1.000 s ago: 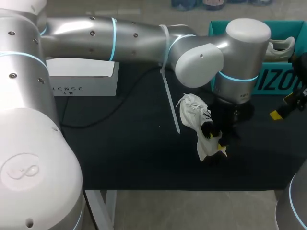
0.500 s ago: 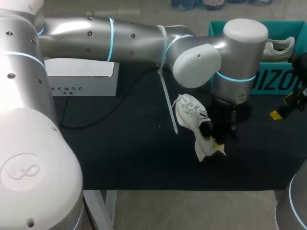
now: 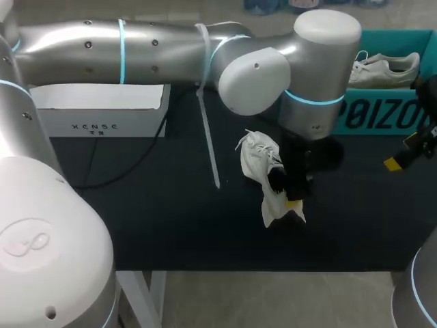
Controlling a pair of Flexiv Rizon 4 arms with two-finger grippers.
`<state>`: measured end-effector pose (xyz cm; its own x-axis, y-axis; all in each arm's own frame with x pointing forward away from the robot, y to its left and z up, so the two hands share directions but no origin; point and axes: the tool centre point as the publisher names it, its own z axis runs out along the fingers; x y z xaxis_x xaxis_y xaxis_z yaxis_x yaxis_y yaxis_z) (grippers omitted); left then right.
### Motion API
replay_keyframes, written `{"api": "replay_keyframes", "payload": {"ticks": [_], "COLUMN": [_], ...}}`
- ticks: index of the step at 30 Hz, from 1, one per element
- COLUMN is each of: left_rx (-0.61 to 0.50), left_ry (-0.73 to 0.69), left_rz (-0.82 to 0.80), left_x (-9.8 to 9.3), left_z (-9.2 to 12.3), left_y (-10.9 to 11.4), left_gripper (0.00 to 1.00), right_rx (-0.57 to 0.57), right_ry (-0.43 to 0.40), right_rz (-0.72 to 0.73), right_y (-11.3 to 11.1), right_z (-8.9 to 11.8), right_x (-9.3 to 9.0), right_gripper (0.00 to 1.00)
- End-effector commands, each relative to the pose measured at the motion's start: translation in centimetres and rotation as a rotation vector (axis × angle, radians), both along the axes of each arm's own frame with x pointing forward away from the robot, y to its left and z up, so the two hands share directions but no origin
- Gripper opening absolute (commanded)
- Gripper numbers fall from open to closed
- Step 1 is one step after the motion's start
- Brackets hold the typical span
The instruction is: Take the shoe out of the shoebox, open the shoe tongue, remove and reinsert the insole, then place the shoe into the shoebox
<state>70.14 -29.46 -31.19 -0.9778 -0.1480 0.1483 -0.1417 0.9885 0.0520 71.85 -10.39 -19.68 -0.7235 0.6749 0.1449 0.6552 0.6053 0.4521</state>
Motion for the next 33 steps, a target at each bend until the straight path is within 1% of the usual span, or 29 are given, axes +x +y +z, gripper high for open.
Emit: {"api": "replay_keyframes", "payload": {"ticks": [1, 2, 4, 5, 7, 12, 13, 15, 18, 33], "left_rx": [-0.097, -0.066, -0.086, -0.060, -0.085, -0.089, -0.095, -0.073, -0.091, -0.091], "left_ry": [-0.027, -0.043, -0.028, -0.047, -0.037, -0.029, -0.025, -0.022, -0.014, -0.014], "left_rz": [-0.049, -0.052, -0.109, -0.123, -0.180, -0.242, -0.254, -0.272, -0.273, -0.273], "left_x": [-0.3, -0.2, -0.1, -0.1, -0.2, 0.0, 0.1, 0.2, 0.5, 0.5], "left_z": [2.5, 2.7, 3.2, 3.4, 3.8, 4.4, 4.5, 4.6, 4.8, 4.8], "left_y": [6.4, 7.2, 8.7, 9.4, 10.9, 14.1, 14.7, 15.6, 16.8, 16.8], "left_gripper": [0.00, 0.00, 0.00, 0.00, 0.00, 0.00, 0.00, 0.00, 0.00, 0.00], "right_rx": [-0.001, -0.001, -0.001, -0.001, -0.001, -0.001, -0.001, -0.001, -0.001, -0.001], "right_ry": [-0.002, -0.002, -0.002, -0.002, -0.002, -0.002, -0.002, -0.002, -0.002, -0.002], "right_rz": [-0.001, -0.001, -0.001, -0.001, -0.001, -0.001, -0.001, -0.001, -0.001, -0.001], "right_y": [0.0, 0.0, 0.0, 0.0, 0.0, 0.0, 0.0, 0.0, 0.0, 0.0], "right_z": [-0.1, -0.1, -0.1, -0.1, -0.1, -0.1, -0.1, -0.1, -0.1, -0.1], "right_x": [-0.1, -0.1, -0.1, -0.1, -0.1, -0.1, -0.1, -0.1, -0.1, -0.1], "right_gripper": [1.00, 1.00, 1.00, 1.00, 1.00, 1.00, 1.00, 1.00, 1.00, 1.00]}}
